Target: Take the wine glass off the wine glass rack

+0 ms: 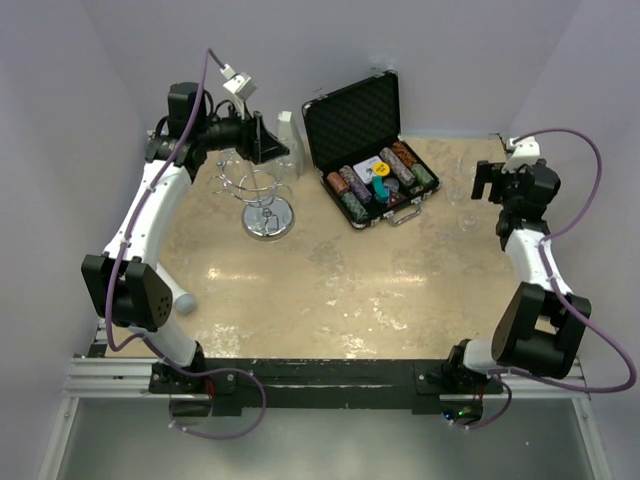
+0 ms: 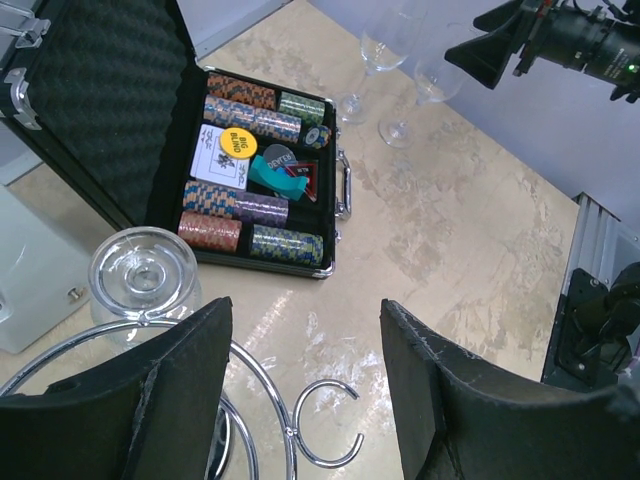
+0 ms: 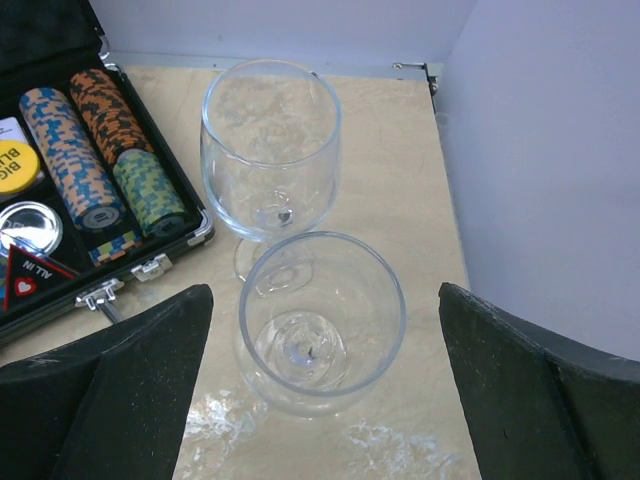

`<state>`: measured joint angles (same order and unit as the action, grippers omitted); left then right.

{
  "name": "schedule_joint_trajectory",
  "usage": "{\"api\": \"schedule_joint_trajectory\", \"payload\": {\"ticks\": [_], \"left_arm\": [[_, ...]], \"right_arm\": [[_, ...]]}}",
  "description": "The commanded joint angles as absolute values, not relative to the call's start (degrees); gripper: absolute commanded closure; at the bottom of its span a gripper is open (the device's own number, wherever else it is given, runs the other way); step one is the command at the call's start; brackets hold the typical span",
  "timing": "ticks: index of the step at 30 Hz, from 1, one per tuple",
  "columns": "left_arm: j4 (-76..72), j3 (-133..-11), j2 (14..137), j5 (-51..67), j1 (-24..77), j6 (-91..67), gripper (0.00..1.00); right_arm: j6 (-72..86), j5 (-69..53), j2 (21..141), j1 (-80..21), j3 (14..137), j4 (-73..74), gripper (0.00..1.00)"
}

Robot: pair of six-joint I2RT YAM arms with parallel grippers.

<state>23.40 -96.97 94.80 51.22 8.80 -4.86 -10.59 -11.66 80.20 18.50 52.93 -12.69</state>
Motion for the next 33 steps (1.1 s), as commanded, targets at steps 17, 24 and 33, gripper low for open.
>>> {"api": "schedule_joint_trajectory", "payload": {"ticks": [17, 24, 33], "left_arm": [[16.6, -101.2, 87.7, 55.2, -14.0, -0.6, 0.35], [18.2, -88.4, 83.4, 54.6, -19.9, 13.9, 0.19], [27.3, -82.3, 90.5, 56.9, -21.4, 36.1, 0.0]], "right_arm": [[-9.6, -22.9, 67.7, 9.5, 66.2, -2.8, 0.02], [-13.5, -24.7, 70.0, -4.0, 68.7, -0.8, 0.02], [-8.0, -26.1, 75.4, -6.9, 68.8, -9.8, 0.02]]}}
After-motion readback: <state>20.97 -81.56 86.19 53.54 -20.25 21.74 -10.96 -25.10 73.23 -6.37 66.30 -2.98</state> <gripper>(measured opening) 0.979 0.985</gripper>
